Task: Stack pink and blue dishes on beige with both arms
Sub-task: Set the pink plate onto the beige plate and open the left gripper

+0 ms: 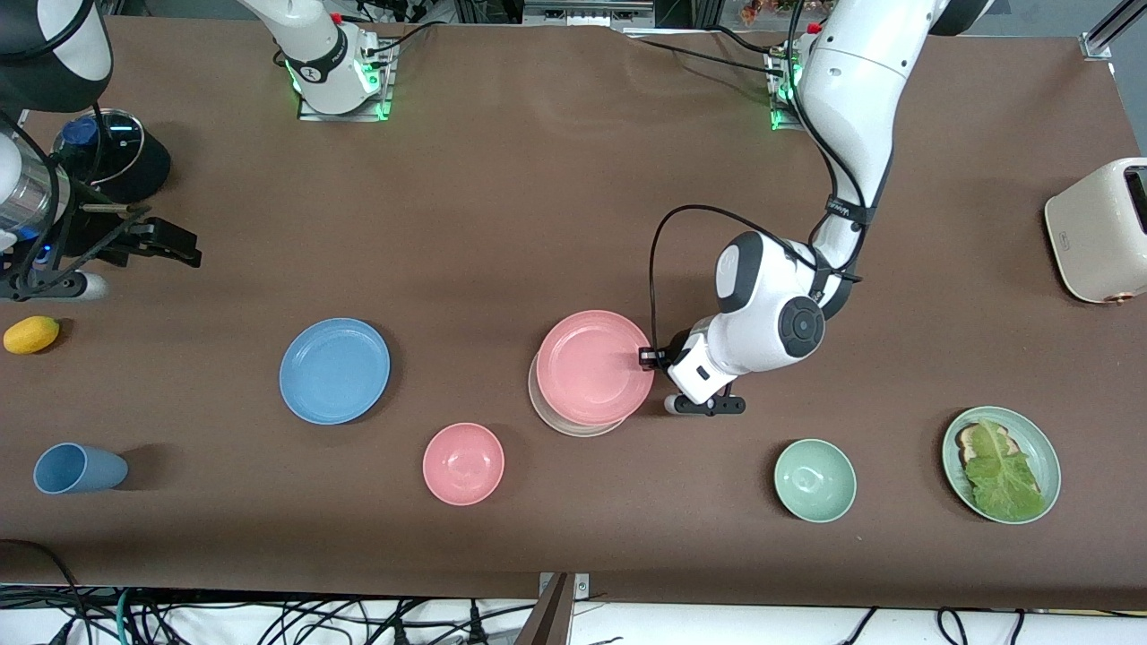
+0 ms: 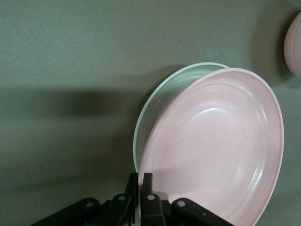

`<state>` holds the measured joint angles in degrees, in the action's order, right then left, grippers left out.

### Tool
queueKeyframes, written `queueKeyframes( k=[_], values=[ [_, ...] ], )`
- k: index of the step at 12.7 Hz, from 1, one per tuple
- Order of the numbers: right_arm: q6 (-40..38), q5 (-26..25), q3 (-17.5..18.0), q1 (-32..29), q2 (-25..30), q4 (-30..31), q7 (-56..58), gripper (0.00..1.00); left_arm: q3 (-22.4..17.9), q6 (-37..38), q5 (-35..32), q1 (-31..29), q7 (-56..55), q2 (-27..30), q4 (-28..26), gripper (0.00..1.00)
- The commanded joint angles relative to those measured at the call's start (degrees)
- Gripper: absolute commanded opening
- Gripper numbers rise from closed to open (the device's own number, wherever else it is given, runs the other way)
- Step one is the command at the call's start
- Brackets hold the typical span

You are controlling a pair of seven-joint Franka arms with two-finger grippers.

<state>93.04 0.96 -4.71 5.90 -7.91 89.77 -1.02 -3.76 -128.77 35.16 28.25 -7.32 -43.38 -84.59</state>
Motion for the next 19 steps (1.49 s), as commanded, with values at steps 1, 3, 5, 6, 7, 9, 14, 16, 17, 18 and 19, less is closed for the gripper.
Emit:
queueKeyframes(
  k=[1,3,5,6,7,9,14,16,17,18,19],
  values=[
    [-0.85,0.8,0.05,-0.36,-0.26,-1.0,0.14,1.0,-0.64,-1.48,-0.53,1.28,-1.73,-2.23,2.5,0.0],
    [-0.41,0.8,0.05,-0.36,-0.35,-1.09,0.14,1.0,-0.64,-3.06,-0.53,1.54,-1.73,-3.02,2.41,0.0],
    [-0.14,0.8,0.05,-0.54,-0.35,-1.26,0.14,1.0,-0.64,-4.38,-0.53,1.89,-1.73,-3.98,2.41,0.0],
    [-0.06,0.72,0.05,-0.54,-0.35,-1.44,-0.12,1.0,-0.64,-4.47,-0.53,1.9,-1.73,-4.34,2.5,0.0],
    [0.21,0.71,0.05,-0.54,-0.43,-1.44,-0.39,1.0,-0.72,-4.47,-0.53,2.16,-1.73,-4.43,2.59,0.0],
    [1.78,0.71,0.05,-0.36,-1.05,-1.44,-0.48,1.0,-0.72,-5.52,-0.53,2.25,-1.82,-4.52,2.5,0.0],
    [3.81,0.54,0.05,-0.53,-1.14,-1.53,0.13,1.0,-0.64,-6.4,-0.53,2.51,-3.23,-5.31,2.59,0.08],
    [4.77,-0.6,0.14,-0.01,-2.01,-1.53,0.58,1.0,-0.64,-6.4,-0.53,2.51,-3.23,-5.4,2.59,0.18],
    [5.3,-2.08,0.31,0.16,-4.28,-1.53,1.1,1.0,-0.64,-6.49,-0.53,2.51,-3.23,-5.48,2.59,0.18],
    [5.48,-2.62,0.4,0.34,-5.43,-1.53,1.97,1.0,-0.64,-6.49,-0.53,2.51,-3.23,-5.48,2.59,0.19],
    [6.27,-2.36,0.49,0.34,-6.32,-1.7,2.51,1.0,-0.64,-6.49,-0.53,2.51,-3.23,-5.48,2.59,0.22]
  ],
)
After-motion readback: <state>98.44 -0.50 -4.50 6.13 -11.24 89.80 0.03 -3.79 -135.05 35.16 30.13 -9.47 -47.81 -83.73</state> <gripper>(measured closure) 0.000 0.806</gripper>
